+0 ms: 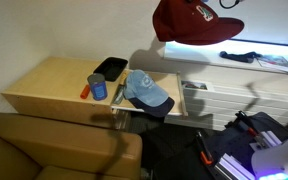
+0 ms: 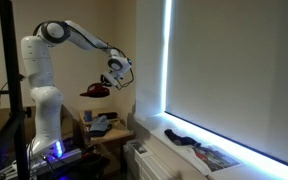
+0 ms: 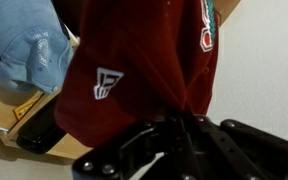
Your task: Put the maroon cap on top of the blue cap in the top drawer
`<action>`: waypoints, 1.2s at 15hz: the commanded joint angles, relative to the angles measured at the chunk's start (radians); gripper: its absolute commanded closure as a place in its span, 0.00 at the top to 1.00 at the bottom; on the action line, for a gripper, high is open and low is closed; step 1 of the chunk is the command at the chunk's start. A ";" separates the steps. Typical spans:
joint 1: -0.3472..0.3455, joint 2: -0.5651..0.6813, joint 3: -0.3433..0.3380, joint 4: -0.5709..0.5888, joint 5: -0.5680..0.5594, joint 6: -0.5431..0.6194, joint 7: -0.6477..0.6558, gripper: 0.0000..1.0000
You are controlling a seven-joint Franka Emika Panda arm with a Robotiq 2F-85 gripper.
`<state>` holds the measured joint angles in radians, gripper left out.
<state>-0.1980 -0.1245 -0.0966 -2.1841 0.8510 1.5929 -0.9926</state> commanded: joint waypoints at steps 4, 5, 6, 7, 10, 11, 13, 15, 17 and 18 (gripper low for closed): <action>0.082 0.135 0.005 -0.024 0.122 0.070 -0.227 0.01; 0.089 0.163 0.009 -0.017 0.125 0.086 -0.258 0.01; 0.097 0.186 0.013 -0.012 0.124 0.114 -0.291 0.01; 0.105 0.210 0.018 -0.008 0.111 0.148 -0.322 0.01; 0.118 0.261 0.025 -0.006 0.104 0.254 -0.351 0.01; 0.110 0.234 0.020 -0.021 0.102 0.206 -0.326 0.05; 0.113 0.260 0.023 -0.017 0.101 0.237 -0.338 0.05; 0.113 0.263 0.024 -0.014 0.101 0.241 -0.338 0.01; 0.108 0.308 0.029 -0.018 0.165 0.251 -0.411 0.01; 0.106 0.327 0.034 -0.018 0.216 0.252 -0.455 0.01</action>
<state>-0.0799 0.1475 -0.0774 -2.2019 0.9691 1.8351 -1.3454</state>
